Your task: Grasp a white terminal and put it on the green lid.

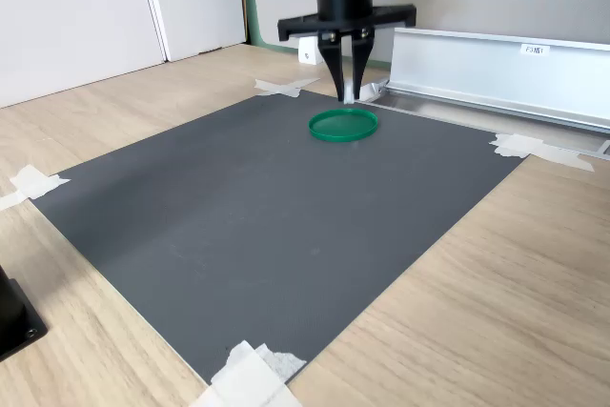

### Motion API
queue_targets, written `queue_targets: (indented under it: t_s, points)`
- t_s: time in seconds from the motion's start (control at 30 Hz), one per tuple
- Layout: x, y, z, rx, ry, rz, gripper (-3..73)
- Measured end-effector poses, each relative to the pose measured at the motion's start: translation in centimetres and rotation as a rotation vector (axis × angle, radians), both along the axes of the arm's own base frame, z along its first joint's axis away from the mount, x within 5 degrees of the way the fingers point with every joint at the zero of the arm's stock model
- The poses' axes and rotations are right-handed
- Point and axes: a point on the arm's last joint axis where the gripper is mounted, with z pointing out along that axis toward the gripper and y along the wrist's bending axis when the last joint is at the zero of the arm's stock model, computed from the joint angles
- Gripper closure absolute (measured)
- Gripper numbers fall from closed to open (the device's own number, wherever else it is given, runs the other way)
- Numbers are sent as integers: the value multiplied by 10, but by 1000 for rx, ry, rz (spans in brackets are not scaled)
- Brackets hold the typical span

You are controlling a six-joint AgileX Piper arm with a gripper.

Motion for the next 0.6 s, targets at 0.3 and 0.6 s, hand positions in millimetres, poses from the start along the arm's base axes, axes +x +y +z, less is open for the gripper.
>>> queue_targets:
  t_s: [0.3,0.6]
  points:
    - [4,5,-11,-28,7,25,593]
    - [7,4,-26,-43,39,38,296]
